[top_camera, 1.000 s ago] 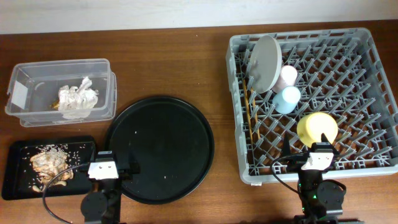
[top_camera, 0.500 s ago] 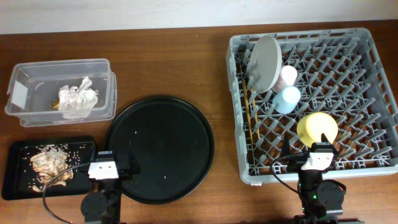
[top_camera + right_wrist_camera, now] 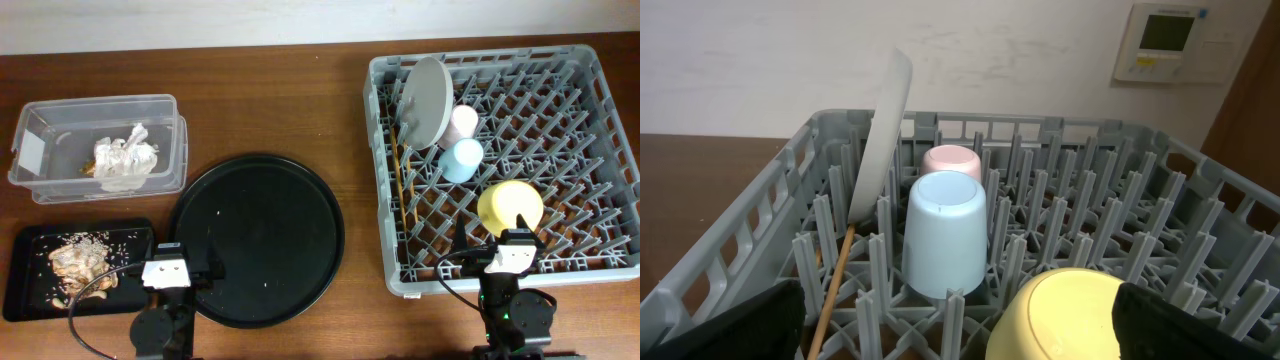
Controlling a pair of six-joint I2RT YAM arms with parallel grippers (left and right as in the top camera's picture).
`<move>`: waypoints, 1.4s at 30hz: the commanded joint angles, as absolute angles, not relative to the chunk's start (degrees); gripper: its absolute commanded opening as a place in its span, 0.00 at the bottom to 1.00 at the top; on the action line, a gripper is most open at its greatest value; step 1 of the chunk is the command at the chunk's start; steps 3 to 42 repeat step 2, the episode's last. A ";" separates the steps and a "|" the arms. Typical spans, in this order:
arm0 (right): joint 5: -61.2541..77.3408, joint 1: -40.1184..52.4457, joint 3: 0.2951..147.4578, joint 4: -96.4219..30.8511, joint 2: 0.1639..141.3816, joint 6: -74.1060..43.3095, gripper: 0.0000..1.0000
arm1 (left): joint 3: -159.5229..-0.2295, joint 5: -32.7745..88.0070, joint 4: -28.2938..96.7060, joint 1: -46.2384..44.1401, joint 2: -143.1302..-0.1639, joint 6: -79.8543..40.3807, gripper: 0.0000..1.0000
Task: Sort waste into correct bins and load items into the dishwasher rack
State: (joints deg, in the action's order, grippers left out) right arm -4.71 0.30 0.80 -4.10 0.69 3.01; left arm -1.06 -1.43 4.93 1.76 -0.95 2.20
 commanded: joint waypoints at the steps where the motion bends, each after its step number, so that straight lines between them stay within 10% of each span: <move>1: -5.02 -0.12 0.32 -4.27 0.21 2.98 0.98 | -0.51 -0.62 4.80 1.50 -0.30 3.14 0.99; 42: -5.02 -0.12 0.32 -4.27 0.21 2.98 0.98 | -0.51 -0.62 4.78 1.50 -0.30 3.14 0.99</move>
